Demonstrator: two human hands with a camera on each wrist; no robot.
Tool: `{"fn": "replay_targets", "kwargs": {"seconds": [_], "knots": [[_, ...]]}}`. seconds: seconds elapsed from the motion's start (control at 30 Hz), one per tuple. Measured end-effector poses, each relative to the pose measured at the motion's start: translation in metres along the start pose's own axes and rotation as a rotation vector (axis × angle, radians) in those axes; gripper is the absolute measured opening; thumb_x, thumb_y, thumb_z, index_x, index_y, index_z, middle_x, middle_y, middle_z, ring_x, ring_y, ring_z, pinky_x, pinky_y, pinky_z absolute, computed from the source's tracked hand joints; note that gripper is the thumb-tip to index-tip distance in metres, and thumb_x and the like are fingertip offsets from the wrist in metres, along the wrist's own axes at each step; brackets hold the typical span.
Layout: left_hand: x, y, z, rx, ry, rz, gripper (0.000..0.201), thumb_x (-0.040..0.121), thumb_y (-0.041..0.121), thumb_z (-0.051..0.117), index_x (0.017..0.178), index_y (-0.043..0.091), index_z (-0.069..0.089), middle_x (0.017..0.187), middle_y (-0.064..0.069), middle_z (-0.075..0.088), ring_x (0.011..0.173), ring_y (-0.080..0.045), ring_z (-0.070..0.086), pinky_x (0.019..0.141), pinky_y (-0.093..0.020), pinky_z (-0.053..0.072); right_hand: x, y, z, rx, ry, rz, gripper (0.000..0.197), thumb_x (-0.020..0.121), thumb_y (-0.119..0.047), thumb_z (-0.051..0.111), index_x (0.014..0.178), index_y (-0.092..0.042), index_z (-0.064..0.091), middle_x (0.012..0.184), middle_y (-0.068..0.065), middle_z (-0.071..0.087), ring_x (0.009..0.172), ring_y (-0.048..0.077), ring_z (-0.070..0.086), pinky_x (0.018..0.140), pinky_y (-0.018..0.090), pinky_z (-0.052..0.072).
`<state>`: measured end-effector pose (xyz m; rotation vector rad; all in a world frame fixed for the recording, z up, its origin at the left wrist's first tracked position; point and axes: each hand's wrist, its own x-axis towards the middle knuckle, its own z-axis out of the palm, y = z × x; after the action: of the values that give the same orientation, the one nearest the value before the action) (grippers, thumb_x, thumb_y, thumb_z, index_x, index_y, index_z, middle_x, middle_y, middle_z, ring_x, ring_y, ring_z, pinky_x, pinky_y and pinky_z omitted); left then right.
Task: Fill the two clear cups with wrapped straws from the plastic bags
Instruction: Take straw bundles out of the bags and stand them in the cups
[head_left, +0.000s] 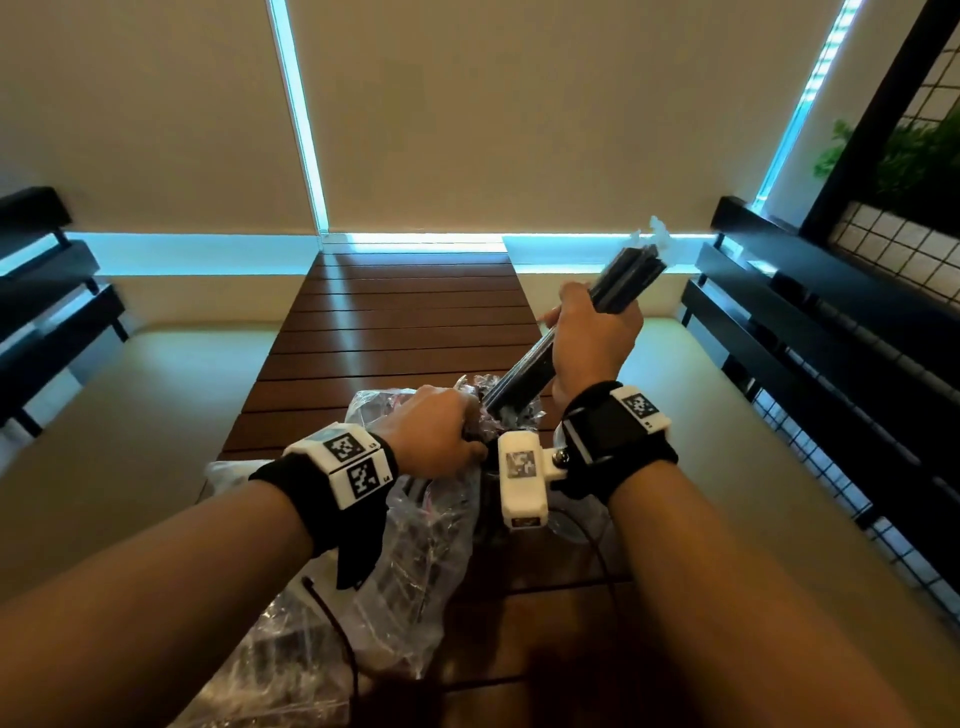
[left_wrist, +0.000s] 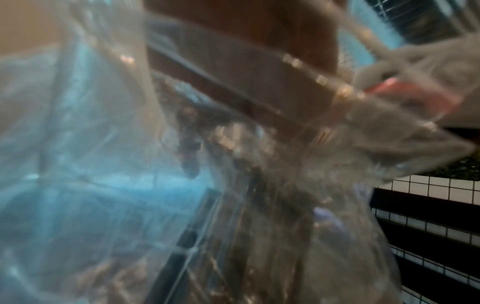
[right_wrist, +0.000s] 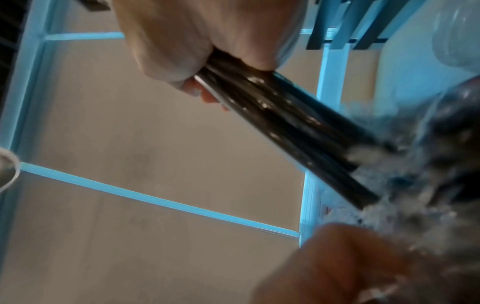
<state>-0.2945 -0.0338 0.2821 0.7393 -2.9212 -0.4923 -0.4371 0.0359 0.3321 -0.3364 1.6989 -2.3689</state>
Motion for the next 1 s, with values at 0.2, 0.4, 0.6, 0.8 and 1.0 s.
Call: {"fn": "replay_targets", "kwargs": {"seconds": [0.2, 0.4, 0.6, 0.8, 1.0], "knots": [[-0.003, -0.002, -0.002, 0.010, -0.025, 0.041, 0.018, 0.092, 0.033, 0.066, 0.102, 0.019, 0.071, 0.092, 0.004, 0.068, 0.081, -0.013, 0.059, 0.070, -0.026, 0.047, -0.002, -0.007, 0.005, 0.058, 0.182, -0.030, 0.021, 0.082, -0.025, 0.069, 0.087, -0.038, 0.053, 0.084, 0.001, 0.070, 0.070, 0.019, 0.071, 0.076, 0.047, 0.061], [-0.007, -0.003, -0.007, -0.011, -0.076, 0.016, 0.015, 0.092, 0.029, 0.064, 0.099, 0.019, 0.072, 0.089, 0.004, 0.068, 0.079, -0.012, 0.062, 0.069, -0.024, 0.047, -0.018, 0.005, 0.009, -0.198, -0.126, -0.147, 0.011, 0.081, -0.030, 0.069, 0.081, -0.030, 0.058, 0.079, 0.003, 0.072, 0.075, 0.019, 0.072, 0.077, 0.045, 0.061], [-0.005, -0.007, -0.004, 0.028, -0.030, -0.028, 0.020, 0.090, 0.033, 0.065, 0.101, 0.017, 0.072, 0.090, 0.004, 0.063, 0.082, -0.014, 0.062, 0.068, -0.022, 0.048, -0.011, -0.019, 0.005, 0.018, -0.098, -0.166, 0.019, 0.083, -0.006, 0.068, 0.079, -0.019, 0.056, 0.052, -0.009, 0.060, 0.054, 0.013, 0.062, 0.065, 0.037, 0.056], [-0.004, 0.007, -0.010, 0.157, 0.110, 0.061, 0.092, 0.070, 0.074, 0.069, 0.142, 0.031, 0.032, 0.147, -0.003, 0.024, 0.131, -0.026, 0.039, 0.099, -0.050, 0.051, 0.003, -0.041, -0.004, 0.103, 0.109, -0.261, 0.020, 0.081, -0.011, 0.066, 0.077, -0.026, 0.054, 0.066, -0.009, 0.060, 0.060, 0.017, 0.063, 0.062, 0.032, 0.056], [0.018, 0.028, -0.001, 0.132, -0.113, -0.039, 0.106, 0.068, 0.080, 0.065, 0.153, 0.044, 0.014, 0.164, -0.007, 0.002, 0.151, -0.040, 0.009, 0.110, -0.065, 0.036, 0.010, -0.034, -0.017, -0.027, 0.147, -0.300, 0.025, 0.077, -0.016, 0.066, 0.075, -0.035, 0.050, 0.072, -0.009, 0.060, 0.073, 0.030, 0.069, 0.072, 0.046, 0.061]]}}
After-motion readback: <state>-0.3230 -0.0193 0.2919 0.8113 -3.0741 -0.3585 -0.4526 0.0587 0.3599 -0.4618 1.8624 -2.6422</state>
